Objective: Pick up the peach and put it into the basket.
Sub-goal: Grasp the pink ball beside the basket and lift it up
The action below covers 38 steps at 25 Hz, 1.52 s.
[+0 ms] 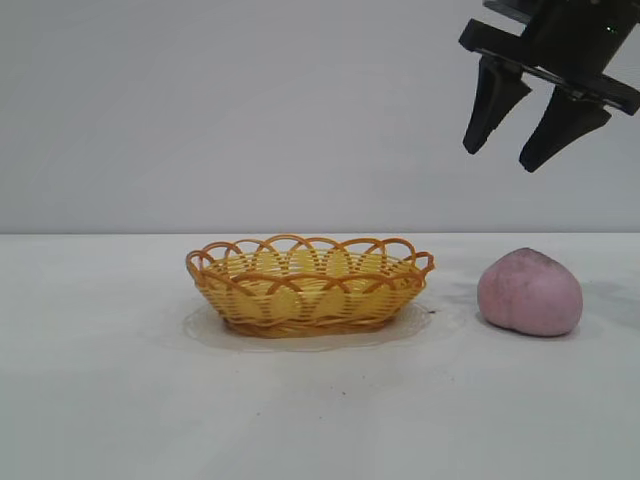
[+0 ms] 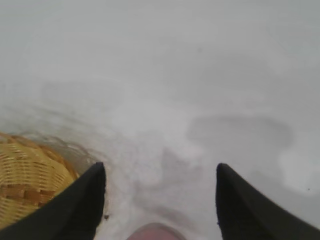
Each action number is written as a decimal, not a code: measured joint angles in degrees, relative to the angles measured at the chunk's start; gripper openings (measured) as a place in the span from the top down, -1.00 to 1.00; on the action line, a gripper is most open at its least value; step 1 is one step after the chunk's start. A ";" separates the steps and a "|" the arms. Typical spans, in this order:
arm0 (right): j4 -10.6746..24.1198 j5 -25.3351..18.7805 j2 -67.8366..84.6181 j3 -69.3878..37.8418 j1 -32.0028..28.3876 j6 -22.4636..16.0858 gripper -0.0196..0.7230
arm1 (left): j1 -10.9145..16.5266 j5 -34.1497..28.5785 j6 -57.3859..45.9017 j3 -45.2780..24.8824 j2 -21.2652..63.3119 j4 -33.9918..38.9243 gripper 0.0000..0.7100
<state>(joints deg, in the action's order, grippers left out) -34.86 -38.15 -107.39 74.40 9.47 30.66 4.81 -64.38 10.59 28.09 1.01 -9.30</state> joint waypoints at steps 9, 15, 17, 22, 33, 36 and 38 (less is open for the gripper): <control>4.48 -11.50 3.38 4.03 0.00 3.26 -0.28 | 0.00 0.10 -7.36 0.00 0.00 5.58 -0.55; 8.80 -21.20 3.75 5.13 0.00 3.26 -0.12 | 0.00 0.10 -7.36 0.00 0.00 5.58 -0.55; 9.65 -23.88 3.75 5.13 0.00 3.26 0.02 | 0.00 0.10 -7.36 0.00 0.00 5.58 -0.55; 9.89 -26.92 3.62 5.13 0.00 3.14 0.15 | 0.00 0.10 -7.36 0.00 0.00 5.58 -0.55; 17.40 -27.81 -2.50 5.13 5.68 -6.73 0.22 | 0.00 0.10 -7.36 0.00 0.00 5.58 -0.55; 21.80 -27.00 -4.39 5.13 6.92 -14.21 0.08 | 0.00 0.10 -7.36 0.00 0.00 5.58 -0.55; 23.17 -26.55 -5.46 5.13 6.93 -17.53 -0.11 | 0.00 0.10 -7.36 0.00 0.00 5.58 -0.55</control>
<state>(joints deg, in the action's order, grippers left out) -11.69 -64.69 -112.85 79.53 16.40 13.13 4.81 -64.28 3.24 28.09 1.01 -3.72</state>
